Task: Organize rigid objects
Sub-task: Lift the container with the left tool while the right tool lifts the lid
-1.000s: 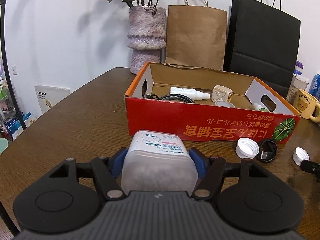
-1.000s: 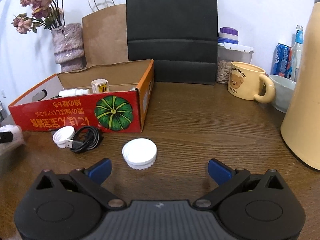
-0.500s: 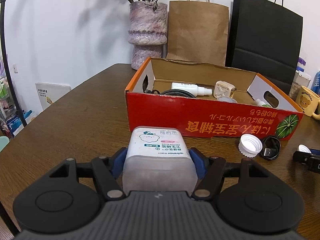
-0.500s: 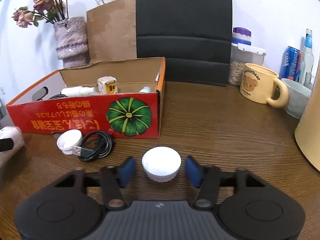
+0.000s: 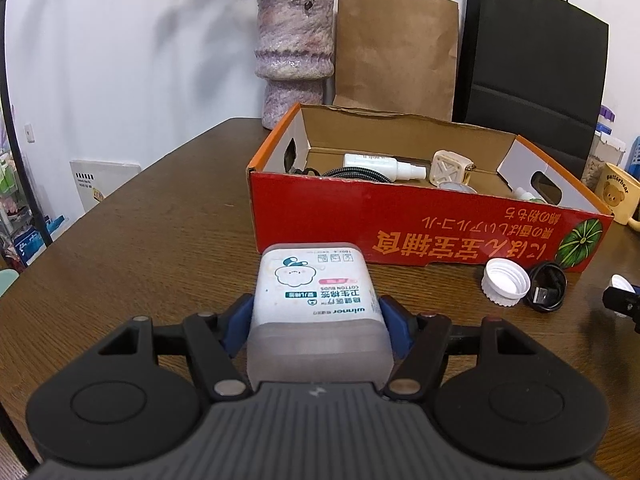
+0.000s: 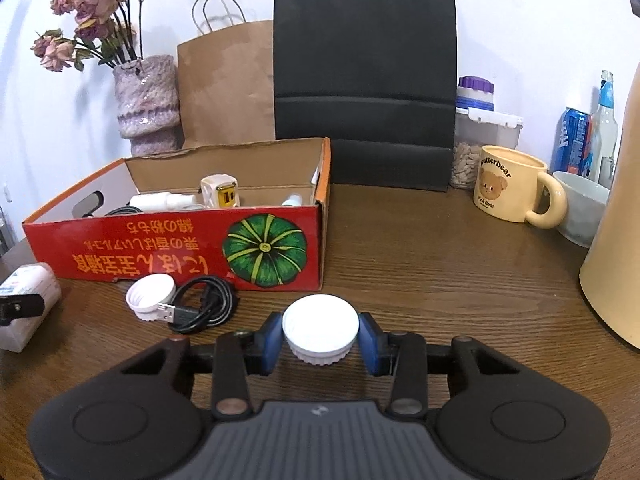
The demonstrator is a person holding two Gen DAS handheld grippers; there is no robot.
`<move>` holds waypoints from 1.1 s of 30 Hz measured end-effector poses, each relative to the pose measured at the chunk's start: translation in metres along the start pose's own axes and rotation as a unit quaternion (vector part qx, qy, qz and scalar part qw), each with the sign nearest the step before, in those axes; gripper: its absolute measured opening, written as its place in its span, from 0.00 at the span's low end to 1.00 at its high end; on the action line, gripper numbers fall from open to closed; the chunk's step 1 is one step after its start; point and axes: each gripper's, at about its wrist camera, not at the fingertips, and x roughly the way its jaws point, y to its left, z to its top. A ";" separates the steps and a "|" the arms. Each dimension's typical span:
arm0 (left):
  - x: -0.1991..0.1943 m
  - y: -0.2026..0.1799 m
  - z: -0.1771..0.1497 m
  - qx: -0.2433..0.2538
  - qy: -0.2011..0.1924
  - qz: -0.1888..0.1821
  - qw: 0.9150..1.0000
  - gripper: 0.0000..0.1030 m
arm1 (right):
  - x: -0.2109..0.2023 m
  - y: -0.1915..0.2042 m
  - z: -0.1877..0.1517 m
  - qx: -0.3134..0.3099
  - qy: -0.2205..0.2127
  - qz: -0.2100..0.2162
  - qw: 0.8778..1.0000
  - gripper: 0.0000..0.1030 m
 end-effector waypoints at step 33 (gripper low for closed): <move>-0.041 -0.013 -0.003 0.023 -0.058 -0.049 0.997 0.65 | -0.053 0.042 -0.010 -0.010 -0.071 0.019 0.997 0.38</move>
